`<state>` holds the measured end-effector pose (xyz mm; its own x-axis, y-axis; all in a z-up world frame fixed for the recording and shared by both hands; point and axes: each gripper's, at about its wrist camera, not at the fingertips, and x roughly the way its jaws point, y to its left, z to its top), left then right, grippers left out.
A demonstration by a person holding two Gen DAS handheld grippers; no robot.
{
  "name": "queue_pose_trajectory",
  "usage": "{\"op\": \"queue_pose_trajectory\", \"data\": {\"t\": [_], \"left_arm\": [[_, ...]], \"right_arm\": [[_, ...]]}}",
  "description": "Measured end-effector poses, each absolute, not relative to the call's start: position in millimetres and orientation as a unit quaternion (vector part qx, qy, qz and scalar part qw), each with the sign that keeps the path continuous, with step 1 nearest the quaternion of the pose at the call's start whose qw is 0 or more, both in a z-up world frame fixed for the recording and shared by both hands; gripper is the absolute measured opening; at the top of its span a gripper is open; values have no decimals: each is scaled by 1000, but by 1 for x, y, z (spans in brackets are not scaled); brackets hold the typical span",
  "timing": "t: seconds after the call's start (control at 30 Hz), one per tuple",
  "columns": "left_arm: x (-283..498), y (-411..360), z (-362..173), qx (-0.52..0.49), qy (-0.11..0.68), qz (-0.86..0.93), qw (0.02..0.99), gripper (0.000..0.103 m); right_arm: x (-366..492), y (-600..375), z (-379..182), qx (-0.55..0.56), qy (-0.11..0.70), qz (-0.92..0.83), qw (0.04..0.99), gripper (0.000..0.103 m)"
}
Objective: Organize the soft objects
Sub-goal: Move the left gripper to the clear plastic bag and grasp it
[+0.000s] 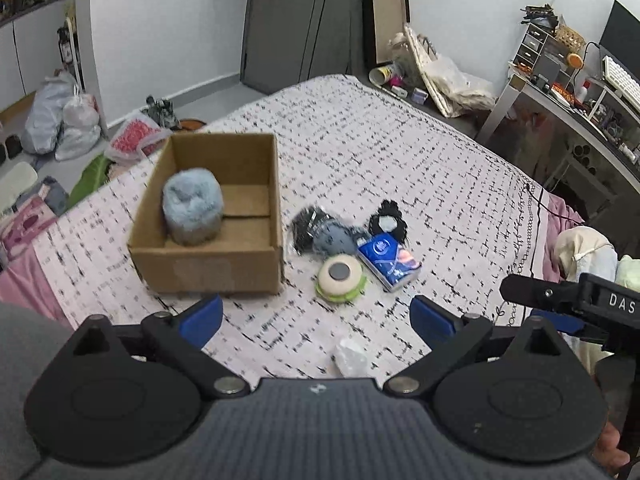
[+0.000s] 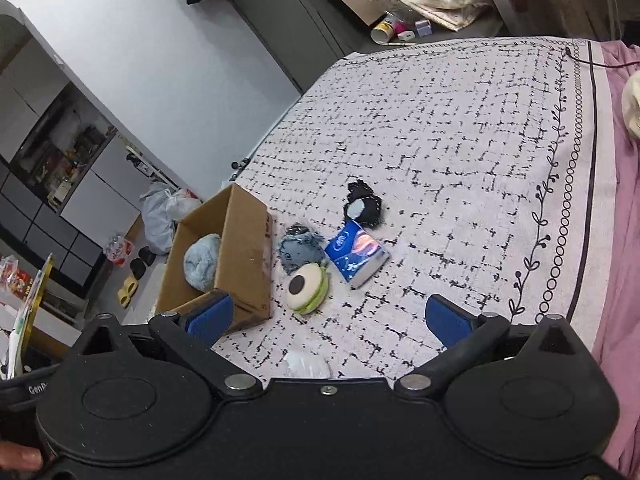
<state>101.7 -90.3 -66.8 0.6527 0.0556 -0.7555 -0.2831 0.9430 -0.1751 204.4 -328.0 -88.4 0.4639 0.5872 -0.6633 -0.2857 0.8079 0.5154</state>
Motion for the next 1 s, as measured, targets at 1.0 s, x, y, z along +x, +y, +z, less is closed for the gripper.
{"op": "queue_pose_trajectory", "data": {"t": [1.0], "left_arm": [[138, -122, -160, -226, 466, 115, 848, 62]], "right_arm": [[215, -314, -113, 66, 449, 286, 844, 103]]}}
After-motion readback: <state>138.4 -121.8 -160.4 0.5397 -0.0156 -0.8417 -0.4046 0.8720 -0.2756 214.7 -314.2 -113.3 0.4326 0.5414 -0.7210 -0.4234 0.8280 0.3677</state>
